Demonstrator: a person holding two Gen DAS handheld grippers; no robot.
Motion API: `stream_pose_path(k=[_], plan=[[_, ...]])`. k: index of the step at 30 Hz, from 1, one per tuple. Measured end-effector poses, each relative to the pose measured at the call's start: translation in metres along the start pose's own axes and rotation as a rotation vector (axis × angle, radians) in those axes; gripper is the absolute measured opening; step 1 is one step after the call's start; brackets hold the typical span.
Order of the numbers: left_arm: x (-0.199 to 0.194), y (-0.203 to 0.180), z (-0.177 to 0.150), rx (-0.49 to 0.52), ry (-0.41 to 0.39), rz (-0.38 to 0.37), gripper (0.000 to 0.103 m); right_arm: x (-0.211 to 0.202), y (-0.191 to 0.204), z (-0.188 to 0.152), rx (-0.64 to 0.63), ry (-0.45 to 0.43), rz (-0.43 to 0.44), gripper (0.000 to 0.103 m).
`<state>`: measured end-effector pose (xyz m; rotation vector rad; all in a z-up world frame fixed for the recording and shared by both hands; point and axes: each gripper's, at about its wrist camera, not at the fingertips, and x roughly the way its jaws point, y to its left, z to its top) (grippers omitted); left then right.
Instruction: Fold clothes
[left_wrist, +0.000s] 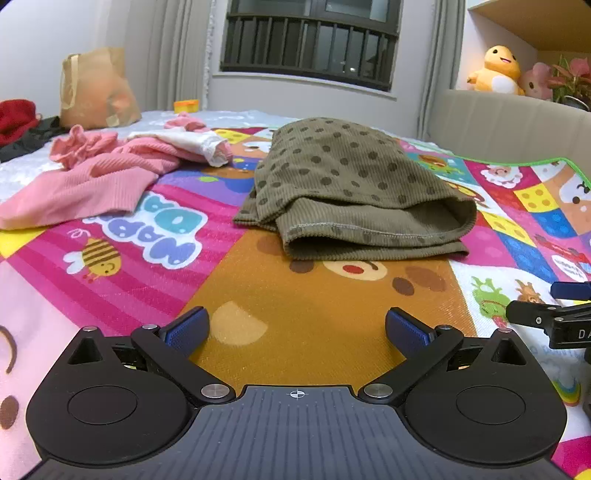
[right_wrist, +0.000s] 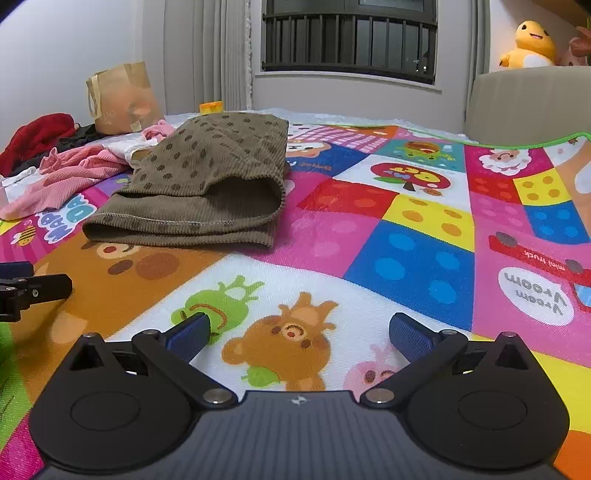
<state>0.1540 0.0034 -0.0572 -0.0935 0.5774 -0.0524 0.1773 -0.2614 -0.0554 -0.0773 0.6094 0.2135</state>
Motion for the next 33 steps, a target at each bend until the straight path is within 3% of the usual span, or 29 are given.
stream_pose_path(k=[33], plan=[[0.0015,-0.0013,-0.0003,0.001,0.005,0.009,0.103,0.0028,-0.0036,-0.0003,0.019,0.012,0.021,0.103]])
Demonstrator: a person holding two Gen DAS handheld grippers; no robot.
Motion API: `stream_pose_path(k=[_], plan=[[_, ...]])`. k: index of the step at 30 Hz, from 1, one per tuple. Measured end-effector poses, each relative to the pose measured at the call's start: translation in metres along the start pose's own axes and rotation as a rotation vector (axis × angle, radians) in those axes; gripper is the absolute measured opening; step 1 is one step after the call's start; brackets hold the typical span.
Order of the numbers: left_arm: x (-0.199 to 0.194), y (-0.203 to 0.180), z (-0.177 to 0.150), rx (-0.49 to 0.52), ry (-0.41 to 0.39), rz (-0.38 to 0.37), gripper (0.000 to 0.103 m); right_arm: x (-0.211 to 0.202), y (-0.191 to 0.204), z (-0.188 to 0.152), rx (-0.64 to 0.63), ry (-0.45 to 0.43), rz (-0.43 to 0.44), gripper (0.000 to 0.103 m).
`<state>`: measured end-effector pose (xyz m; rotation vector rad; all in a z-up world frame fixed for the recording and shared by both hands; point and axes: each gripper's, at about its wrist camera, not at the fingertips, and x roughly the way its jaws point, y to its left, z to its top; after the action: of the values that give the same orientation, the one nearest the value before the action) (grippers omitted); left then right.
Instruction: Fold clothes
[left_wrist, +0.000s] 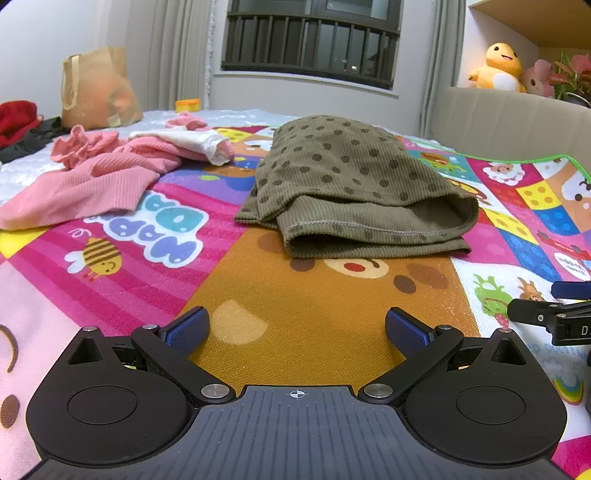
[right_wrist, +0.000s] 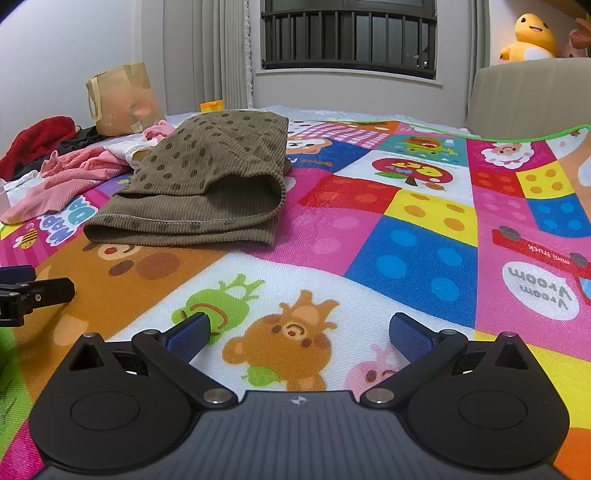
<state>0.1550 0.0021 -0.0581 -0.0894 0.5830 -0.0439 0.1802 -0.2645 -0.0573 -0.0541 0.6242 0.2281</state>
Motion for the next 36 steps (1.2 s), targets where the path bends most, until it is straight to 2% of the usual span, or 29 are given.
stream_pose_path(k=[36], plan=[[-0.0023,0.0038,-0.0015,-0.025,-0.010,-0.017,0.103,-0.0010,-0.0033,-0.0011,0.019,-0.010,0.014,0.103]])
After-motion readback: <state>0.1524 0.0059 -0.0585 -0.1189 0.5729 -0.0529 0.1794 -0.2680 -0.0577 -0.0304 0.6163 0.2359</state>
